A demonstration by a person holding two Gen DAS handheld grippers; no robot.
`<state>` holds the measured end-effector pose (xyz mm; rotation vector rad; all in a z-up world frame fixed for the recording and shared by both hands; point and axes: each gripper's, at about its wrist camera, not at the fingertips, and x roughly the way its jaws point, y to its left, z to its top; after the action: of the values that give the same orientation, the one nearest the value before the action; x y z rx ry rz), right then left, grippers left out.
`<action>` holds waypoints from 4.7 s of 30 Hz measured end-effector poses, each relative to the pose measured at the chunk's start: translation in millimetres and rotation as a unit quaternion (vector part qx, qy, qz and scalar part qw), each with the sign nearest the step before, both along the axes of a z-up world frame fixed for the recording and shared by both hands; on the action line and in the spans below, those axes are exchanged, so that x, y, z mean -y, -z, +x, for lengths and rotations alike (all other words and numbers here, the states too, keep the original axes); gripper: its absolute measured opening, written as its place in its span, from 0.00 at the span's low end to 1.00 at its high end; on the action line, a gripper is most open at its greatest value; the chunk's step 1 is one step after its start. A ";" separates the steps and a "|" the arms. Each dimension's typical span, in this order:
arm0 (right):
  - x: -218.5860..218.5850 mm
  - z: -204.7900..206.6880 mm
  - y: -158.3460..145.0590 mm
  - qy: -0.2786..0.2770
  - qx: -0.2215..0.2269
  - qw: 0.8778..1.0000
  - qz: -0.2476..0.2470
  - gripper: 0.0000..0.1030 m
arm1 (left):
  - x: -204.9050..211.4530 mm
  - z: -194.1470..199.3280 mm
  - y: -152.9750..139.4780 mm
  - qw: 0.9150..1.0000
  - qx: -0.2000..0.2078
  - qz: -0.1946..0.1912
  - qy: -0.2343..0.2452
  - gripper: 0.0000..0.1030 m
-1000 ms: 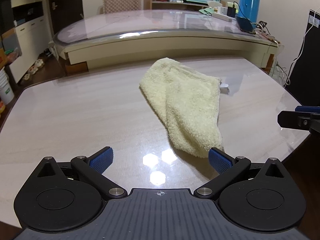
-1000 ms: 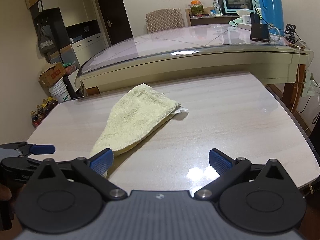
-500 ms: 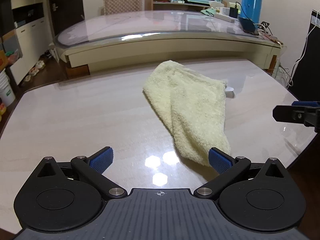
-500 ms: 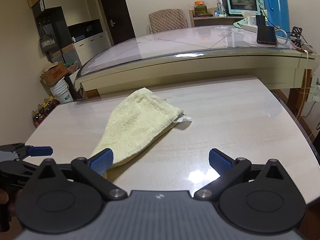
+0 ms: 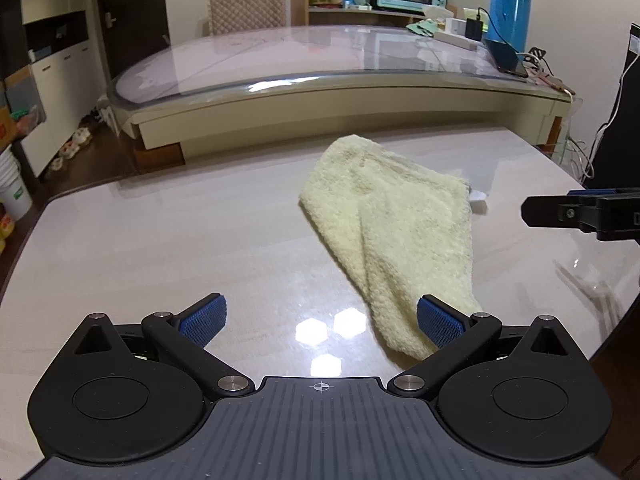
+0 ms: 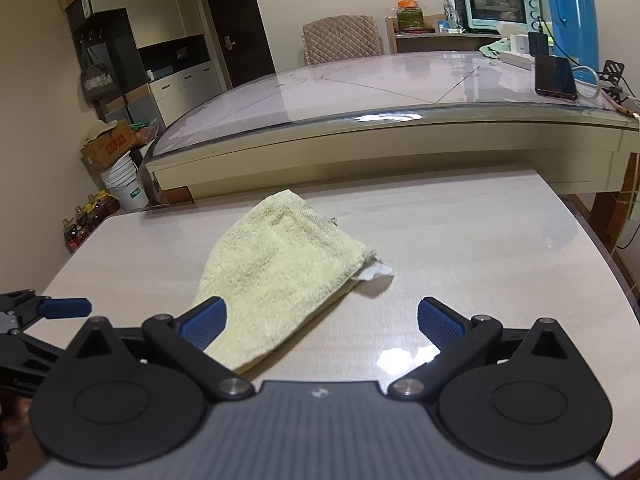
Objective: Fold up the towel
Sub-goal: 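Move the right tool toward a corner of the yellow towel, then close the right tool on the towel corner, then lift the towel with the right tool and spread it across the table, then grasp the towel edge with the left tool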
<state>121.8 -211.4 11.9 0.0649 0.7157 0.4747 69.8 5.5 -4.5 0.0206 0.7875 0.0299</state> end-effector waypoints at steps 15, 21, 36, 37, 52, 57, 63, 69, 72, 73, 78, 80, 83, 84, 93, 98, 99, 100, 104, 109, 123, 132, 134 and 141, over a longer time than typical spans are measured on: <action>-15.1 52.7 16.4 -0.006 -0.013 1.000 -0.007 0.88 | -12.7 13.6 2.4 1.000 -0.006 -0.007 -0.006 1.00; -22.1 68.8 25.5 -0.006 -0.023 1.000 -0.010 0.79 | -18.6 20.2 6.2 1.000 -0.016 -0.006 -0.011 1.00; -28.8 84.9 37.7 0.001 -0.035 0.999 -0.016 0.58 | -29.1 32.1 12.9 1.000 -0.017 -0.007 -0.013 1.00; -29.1 85.5 38.3 0.002 -0.035 0.999 -0.017 0.56 | -29.4 32.1 13.4 1.000 -0.018 -0.007 -0.013 1.00; -43.6 91.3 43.4 -0.011 -0.039 0.999 -0.023 0.32 | -33.0 30.1 17.0 1.000 -0.020 -0.013 -0.018 1.00; -48.5 88.8 44.5 -0.018 -0.035 0.999 -0.021 0.09 | -34.8 28.5 17.6 0.999 -0.021 -0.014 -0.022 1.00; -49.3 81.1 31.6 -0.023 -0.014 1.000 -0.001 0.09 | -38.9 23.8 15.4 0.999 -0.015 -0.013 -0.025 1.00; -52.8 71.0 4.0 -0.033 0.013 0.999 0.016 0.09 | -49.6 15.6 8.2 0.999 0.001 -0.008 -0.033 1.00; -60.3 65.9 -9.7 -0.047 0.022 0.998 0.021 0.09 | -55.5 9.2 5.3 0.999 0.005 -0.006 -0.035 1.00; -63.9 63.9 -14.6 -0.053 0.025 0.998 0.022 0.09 | -57.8 6.8 4.9 0.999 0.006 -0.006 -0.036 1.00; -86.0 53.0 -35.3 -0.085 0.037 0.995 0.034 0.09 | -67.5 -7.9 1.6 0.999 0.013 -0.001 -0.042 1.00; -95.9 48.5 -41.3 -0.097 0.039 0.994 0.039 0.09 | -71.8 -14.7 -0.5 0.999 0.018 -0.001 -0.044 1.00; -110.1 42.2 -47.2 -0.115 0.043 0.992 0.040 0.09 | -78.9 -24.9 -2.9 0.999 0.023 0.001 -0.049 1.00; -115.7 39.6 -49.3 -0.121 0.044 0.991 0.040 0.09 | -81.6 -28.2 -3.2 0.998 0.023 0.001 -0.052 1.00; -167.7 18.3 -62.5 -0.175 0.051 0.982 0.037 0.09 | -104.4 -57.2 -6.1 0.997 0.028 0.003 -0.073 1.00; -205.0 9.7 -62.4 -0.211 0.045 0.976 0.029 0.09 | -114.9 -71.4 -6.2 0.997 0.026 0.002 -0.078 1.00; -211.6 9.1 -61.1 -0.216 0.043 0.975 0.026 0.09 | -116.3 -73.4 -5.9 0.996 0.026 0.002 -0.081 1.00; -223.9 8.7 -58.9 -0.226 0.037 0.973 0.020 0.09 | -117.6 -75.4 -5.6 0.996 0.025 0.002 -0.084 1.00; -261.5 9.1 -47.6 -0.253 0.018 0.967 0.001 0.09 | -123.1 -82.8 -4.0 0.995 0.021 0.003 -0.095 1.00; -302.8 14.0 -30.3 -0.276 -0.011 0.960 -0.038 0.10 | -124.9 -90.0 -5.8 0.995 0.021 0.005 -0.099 1.00; -250.6 45.4 -77.7 -0.285 -0.010 0.958 0.025 0.73 | -114.4 -74.5 -13.3 0.998 0.038 0.011 -0.058 1.00; -124.5 27.8 -49.4 -0.226 0.031 0.973 -0.042 0.69 | -121.3 -6.9 -1.2 0.995 0.023 0.097 0.002 1.00; -113.4 8.6 -36.1 -0.258 0.074 0.959 -0.091 0.63 | -129.3 2.7 3.0 0.994 0.021 0.106 -0.013 1.00; -124.4 -41.8 -7.2 -0.381 0.206 0.868 -0.241 0.54 | -154.0 10.3 9.2 0.996 0.007 0.080 -0.035 0.97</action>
<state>80.0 -86.9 19.0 -0.8025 0.3923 1.0140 80.0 159.5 -13.7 0.1446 0.7693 0.1592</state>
